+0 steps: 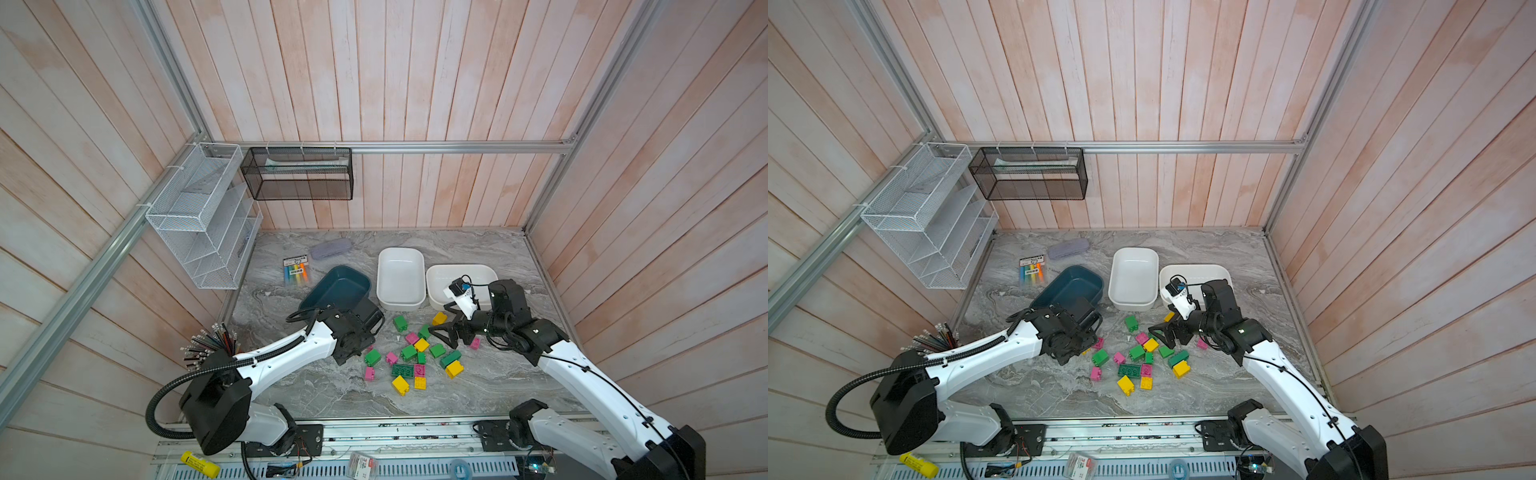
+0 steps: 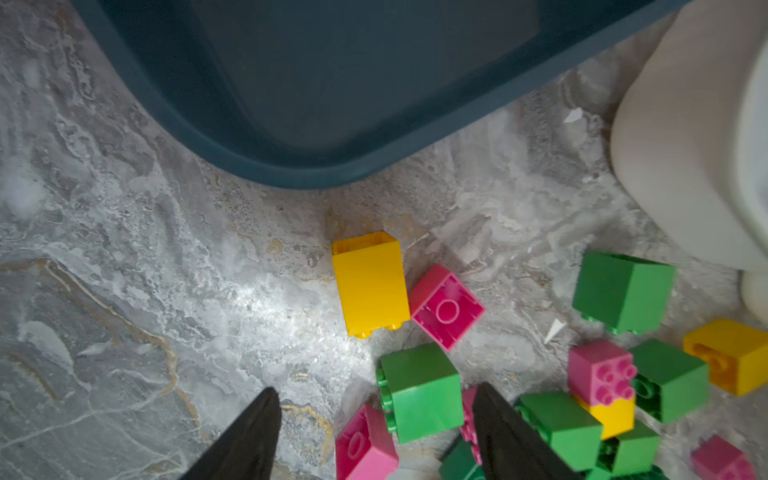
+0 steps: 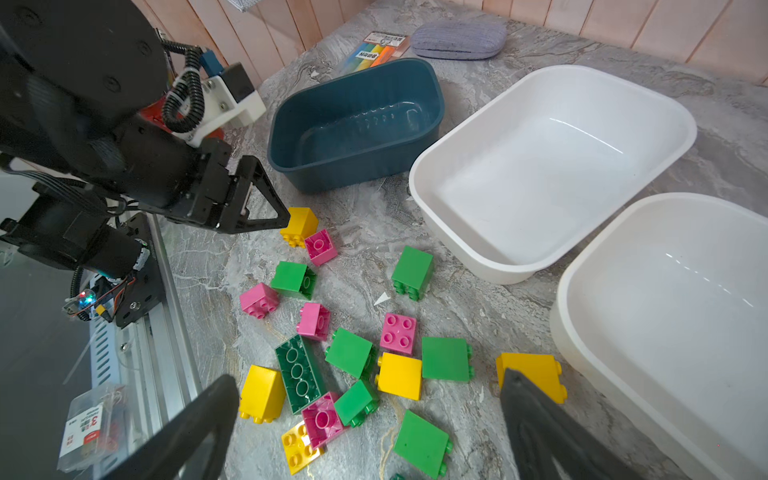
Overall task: Sort the legos into containers by color
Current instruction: 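Grasp a yellow brick with the left gripper and lift it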
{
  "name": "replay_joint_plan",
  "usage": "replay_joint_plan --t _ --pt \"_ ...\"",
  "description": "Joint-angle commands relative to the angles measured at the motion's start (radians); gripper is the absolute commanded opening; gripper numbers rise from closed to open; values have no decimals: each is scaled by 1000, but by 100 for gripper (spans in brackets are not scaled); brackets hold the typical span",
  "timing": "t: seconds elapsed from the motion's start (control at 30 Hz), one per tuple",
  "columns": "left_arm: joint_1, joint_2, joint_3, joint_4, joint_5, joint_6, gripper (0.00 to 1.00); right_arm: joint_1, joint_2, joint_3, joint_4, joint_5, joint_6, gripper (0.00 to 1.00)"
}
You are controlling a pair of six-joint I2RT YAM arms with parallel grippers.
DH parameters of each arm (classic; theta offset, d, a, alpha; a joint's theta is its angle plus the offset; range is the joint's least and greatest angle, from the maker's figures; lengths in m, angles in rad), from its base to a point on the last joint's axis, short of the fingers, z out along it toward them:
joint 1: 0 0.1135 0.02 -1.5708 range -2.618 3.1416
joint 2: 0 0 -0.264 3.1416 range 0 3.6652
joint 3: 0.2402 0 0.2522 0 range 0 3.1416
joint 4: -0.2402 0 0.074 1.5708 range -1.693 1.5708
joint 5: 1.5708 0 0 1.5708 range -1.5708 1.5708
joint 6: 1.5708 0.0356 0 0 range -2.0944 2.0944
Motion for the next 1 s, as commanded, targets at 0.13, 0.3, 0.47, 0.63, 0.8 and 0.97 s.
replay_joint_plan --t 0.13,0.3,0.47,0.63,0.8,0.97 --pt "-3 87 -5 8 -126 -113 68 6 -22 -18 -20 20 15 98" --pt "3 148 -8 67 -140 -103 65 7 -22 -19 -17 21 17 98" --pt "12 182 -5 117 -172 -62 61 7 -20 -19 -16 23 18 98" --pt "20 229 -3 154 -167 -32 53 7 -15 -21 -10 22 15 98" --pt "20 244 -9 148 -147 -28 47 7 -18 -25 -4 21 21 98" --pt "17 231 -2 127 -146 -15 29 7 -14 -28 1 29 20 98"
